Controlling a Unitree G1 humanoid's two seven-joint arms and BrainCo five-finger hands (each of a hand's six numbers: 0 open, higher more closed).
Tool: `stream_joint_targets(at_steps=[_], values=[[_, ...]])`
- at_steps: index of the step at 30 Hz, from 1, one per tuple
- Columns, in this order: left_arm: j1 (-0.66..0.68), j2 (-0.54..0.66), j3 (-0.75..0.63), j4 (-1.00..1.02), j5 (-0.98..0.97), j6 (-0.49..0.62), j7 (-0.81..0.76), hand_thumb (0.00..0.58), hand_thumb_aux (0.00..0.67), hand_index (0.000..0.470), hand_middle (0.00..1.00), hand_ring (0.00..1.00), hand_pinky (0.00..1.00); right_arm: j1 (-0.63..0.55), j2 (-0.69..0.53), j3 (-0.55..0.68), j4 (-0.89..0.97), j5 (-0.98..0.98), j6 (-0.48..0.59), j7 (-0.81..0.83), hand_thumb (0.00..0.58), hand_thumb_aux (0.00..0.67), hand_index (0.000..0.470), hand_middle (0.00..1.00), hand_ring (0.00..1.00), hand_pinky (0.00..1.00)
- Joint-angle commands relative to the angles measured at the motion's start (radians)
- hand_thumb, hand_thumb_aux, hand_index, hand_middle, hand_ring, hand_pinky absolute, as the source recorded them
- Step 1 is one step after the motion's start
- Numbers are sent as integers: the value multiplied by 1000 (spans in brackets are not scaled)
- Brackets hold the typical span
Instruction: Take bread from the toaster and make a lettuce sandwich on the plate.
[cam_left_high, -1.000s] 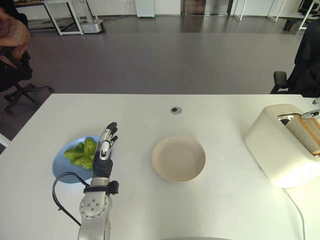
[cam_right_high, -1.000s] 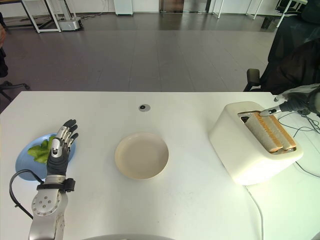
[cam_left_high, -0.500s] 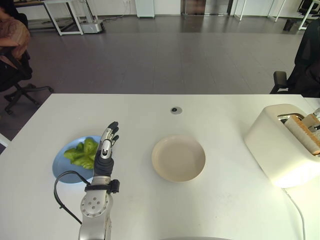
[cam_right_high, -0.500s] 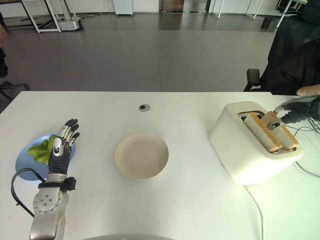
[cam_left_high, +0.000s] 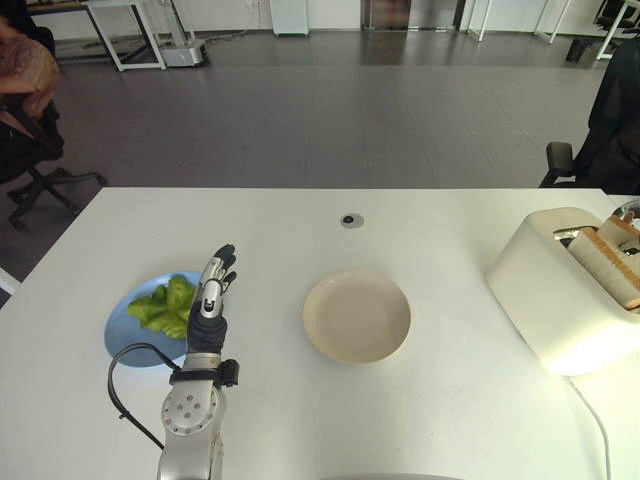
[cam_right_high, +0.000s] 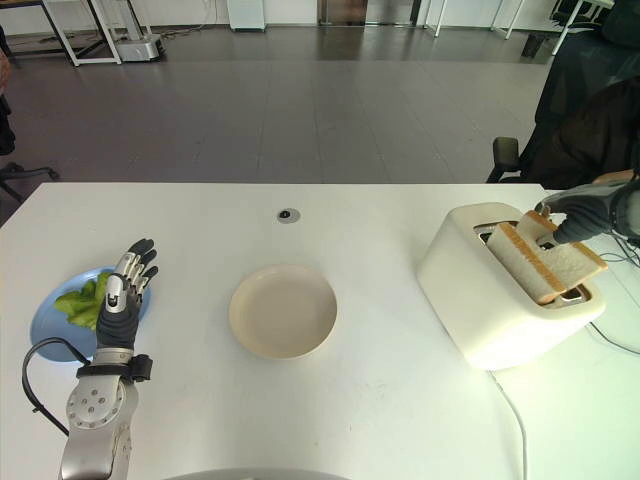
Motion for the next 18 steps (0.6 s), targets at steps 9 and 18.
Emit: stream_joint_targets(at_steps=[9, 18], values=[[-1, -4, -10, 16, 11, 12, 0, 0, 0, 0, 0, 0, 0, -479, 372, -62, 239, 317, -27, 27, 580, 670, 470, 0, 0, 0], [-18, 3, -9, 13, 6, 25, -10, 0, 0, 0, 0, 0, 0, -441, 697, -23, 176, 538, 137, 171, 580, 670, 470, 0, 0, 0]])
